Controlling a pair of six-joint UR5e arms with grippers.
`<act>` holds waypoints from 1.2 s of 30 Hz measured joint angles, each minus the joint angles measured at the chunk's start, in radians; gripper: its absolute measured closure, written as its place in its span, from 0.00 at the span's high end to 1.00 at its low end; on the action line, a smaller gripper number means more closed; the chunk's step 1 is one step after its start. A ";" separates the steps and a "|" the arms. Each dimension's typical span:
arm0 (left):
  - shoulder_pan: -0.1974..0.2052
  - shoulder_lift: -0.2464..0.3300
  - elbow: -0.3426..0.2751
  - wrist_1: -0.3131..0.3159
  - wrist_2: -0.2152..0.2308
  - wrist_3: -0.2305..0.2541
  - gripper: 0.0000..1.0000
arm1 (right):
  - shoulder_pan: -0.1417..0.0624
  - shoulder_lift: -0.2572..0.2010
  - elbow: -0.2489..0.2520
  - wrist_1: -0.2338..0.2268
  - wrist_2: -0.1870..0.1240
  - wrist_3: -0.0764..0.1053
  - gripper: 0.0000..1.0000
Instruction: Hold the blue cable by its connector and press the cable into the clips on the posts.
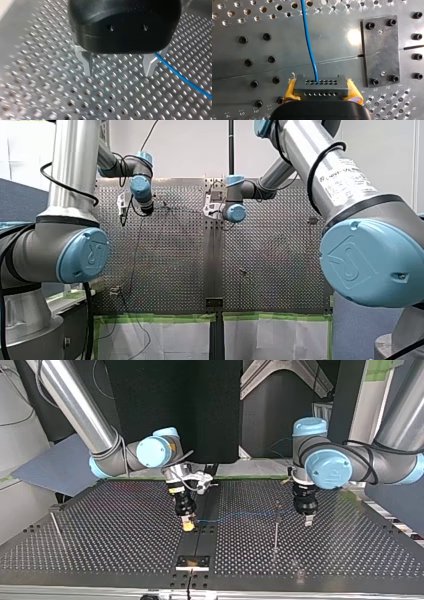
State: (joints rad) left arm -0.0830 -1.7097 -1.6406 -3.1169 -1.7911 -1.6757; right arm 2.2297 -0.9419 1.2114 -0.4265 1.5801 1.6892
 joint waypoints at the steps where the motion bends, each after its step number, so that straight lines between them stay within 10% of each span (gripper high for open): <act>1: -0.003 0.008 0.000 -0.007 0.000 -0.006 1.00 | 0.000 0.000 0.000 0.001 0.000 0.000 0.00; 18: -0.124 0.046 -0.003 -0.109 -0.038 -0.081 1.00 | 0.007 0.000 0.000 0.010 0.000 0.003 0.00; 36: -0.104 0.053 -0.003 -0.103 -0.087 -0.069 1.00 | 0.009 0.000 0.000 0.017 0.000 0.002 0.00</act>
State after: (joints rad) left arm -0.1871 -1.6572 -1.6441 -3.2198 -1.8776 -1.7444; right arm 2.2383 -0.9416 1.2114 -0.4098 1.5801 1.6914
